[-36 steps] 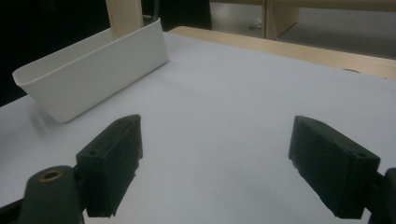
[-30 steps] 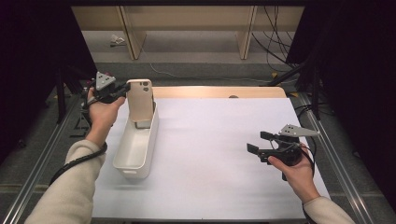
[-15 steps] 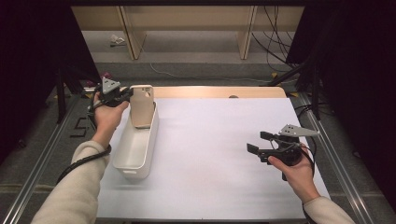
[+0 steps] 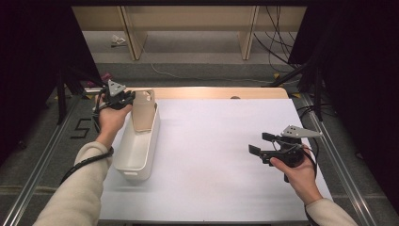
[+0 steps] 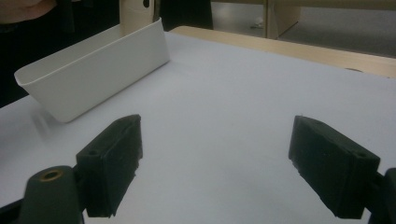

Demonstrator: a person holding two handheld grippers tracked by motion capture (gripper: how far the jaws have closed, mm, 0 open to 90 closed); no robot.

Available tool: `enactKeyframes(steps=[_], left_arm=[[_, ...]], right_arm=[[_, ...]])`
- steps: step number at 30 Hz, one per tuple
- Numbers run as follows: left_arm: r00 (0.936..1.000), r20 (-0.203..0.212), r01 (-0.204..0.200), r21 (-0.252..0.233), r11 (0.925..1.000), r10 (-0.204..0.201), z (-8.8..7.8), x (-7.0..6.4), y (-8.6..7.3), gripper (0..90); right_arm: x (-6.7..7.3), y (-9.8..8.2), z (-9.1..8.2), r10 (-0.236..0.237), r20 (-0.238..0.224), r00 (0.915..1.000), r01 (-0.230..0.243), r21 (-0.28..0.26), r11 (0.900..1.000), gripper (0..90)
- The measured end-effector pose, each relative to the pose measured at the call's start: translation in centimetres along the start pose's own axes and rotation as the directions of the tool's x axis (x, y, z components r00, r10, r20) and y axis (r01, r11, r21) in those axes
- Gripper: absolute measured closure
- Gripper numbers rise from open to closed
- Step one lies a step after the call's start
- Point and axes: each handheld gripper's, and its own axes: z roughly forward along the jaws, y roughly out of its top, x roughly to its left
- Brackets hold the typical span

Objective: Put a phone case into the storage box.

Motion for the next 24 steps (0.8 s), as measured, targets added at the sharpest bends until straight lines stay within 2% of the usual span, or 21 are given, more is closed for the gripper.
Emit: enactKeyframes(steps=[4,8,11,15,17,21,24], left_arm=[[0.9995,-0.023,-0.023,0.016,0.9996,0.024,0.27,-0.03,-0.21,76.0],[0.999,-0.032,-0.031,0.03,0.9991,0.032,0.57,-0.06,-0.33,69.1],[0.9978,-0.04,-0.052,0.044,0.9977,0.054,0.72,-0.15,-0.29,64.4],[0.998,-0.055,-0.028,0.054,0.9981,0.031,0.8,-0.25,-0.22,54.1],[0.9988,-0.044,-0.019,0.065,0.9977,0.022,0.85,-0.26,-0.16,47.3],[0.9983,-0.054,-0.018,0.074,0.9971,0.022,0.62,-0.27,0.0,37.6],[0.999,-0.04,-0.018,0.082,0.9964,0.021,0.29,-0.32,0.19,31.2]], right_arm=[[0.02,0.0,0.02,-0.002,0.0,1.0,0.002,0.001,1.0,18.4],[0.01,-0.02,0.04,0.0,-0.001,1.0,0.0,0.001,1.0,18.4],[-0.02,-0.03,0.06,0.001,-0.002,1.0,-0.001,0.001,1.0,18.4],[0.0,-0.03,0.06,0.002,-0.002,1.0,-0.002,0.002,1.0,18.4],[-0.02,-0.03,0.04,0.004,-0.002,1.0,-0.004,0.002,1.0,18.4],[-0.01,-0.03,0.05,0.004,-0.003,1.0,-0.004,0.002,1.0,18.4],[-0.01,-0.02,0.06,0.004,-0.002,1.0,-0.004,0.002,1.0,18.4]])
